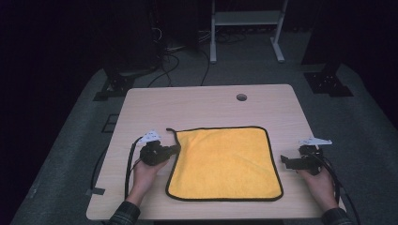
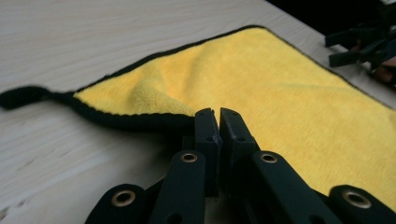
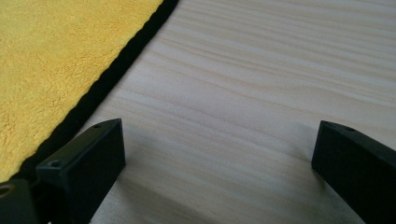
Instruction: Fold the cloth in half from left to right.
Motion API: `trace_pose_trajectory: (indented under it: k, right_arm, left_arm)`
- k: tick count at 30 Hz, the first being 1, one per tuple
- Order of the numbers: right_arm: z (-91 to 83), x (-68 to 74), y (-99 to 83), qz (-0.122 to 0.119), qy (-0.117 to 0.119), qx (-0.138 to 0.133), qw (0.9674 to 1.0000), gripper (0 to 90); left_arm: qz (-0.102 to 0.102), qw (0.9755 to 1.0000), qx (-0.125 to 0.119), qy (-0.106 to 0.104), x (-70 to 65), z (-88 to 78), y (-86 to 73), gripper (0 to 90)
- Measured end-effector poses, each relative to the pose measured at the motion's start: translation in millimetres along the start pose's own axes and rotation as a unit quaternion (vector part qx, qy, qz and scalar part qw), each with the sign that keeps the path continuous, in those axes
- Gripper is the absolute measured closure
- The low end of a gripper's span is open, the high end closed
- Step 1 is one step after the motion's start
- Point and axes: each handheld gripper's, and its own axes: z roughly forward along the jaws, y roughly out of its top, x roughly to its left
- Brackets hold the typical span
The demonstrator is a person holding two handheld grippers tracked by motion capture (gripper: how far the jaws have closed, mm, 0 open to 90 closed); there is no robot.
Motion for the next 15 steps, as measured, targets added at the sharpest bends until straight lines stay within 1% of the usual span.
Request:
trace_pose_trajectory:
  k: [2, 4, 5, 6, 7, 8, 10, 11, 13, 15]
  right_arm:
    - [0.0, -0.1, 0.0, 0.000, 0.000, 0.000, 1.0000, 1.8]
    - [0.0, -0.1, 0.0, -0.001, 0.000, 0.000, 1.0000, 1.8]
    - [0.0, 0.0, 0.0, 0.000, 0.000, 0.000, 1.0000, 1.8]
    - [0.0, 0.0, 0.0, 0.000, 0.000, 0.000, 1.0000, 1.8]
    - [0.0, 0.0, 0.0, 0.000, 0.000, 0.000, 1.0000, 1.8]
    - [0.0, -0.1, -0.1, -0.001, 0.000, 0.000, 1.0000, 1.8]
    - [0.0, -0.1, -0.1, -0.001, 0.000, 0.000, 1.0000, 1.8]
    - [0.0, 0.0, -0.1, 0.000, 0.000, 0.000, 1.0000, 1.8]
    - [0.0, -0.1, -0.1, -0.001, 0.000, 0.000, 1.0000, 1.8]
    - [0.0, 0.0, -0.1, 0.000, 0.000, 0.000, 1.0000, 1.8]
  left_arm:
    - [0.002, 1.0000, 0.000, -0.002, -1.8, 2.0, 2.1, 86.4]
    - [0.006, 0.9999, -0.003, -0.008, -4.7, 6.9, 5.5, 86.4]
    - [0.010, 0.9999, -0.002, -0.013, -8.9, 12.7, 8.9, 86.4]
    - [0.010, 0.9999, -0.002, -0.013, -8.9, 12.7, 8.9, 86.4]
    - [0.012, 0.9998, -0.001, -0.017, -11.7, 15.9, 10.9, 86.4]
    - [0.019, 0.9996, 0.000, -0.020, -14.9, 19.8, 13.8, 86.4]
    - [0.022, 0.9995, 0.002, -0.021, -16.5, 21.9, 15.3, 86.4]
    - [0.023, 0.9994, 0.002, -0.027, -19.6, 26.5, 18.0, 86.4]
    - [0.023, 0.9993, 0.000, -0.029, -21.4, 28.8, 19.1, 86.5]
    - [0.029, 0.9989, 0.003, -0.036, -26.7, 36.1, 22.9, 86.4]
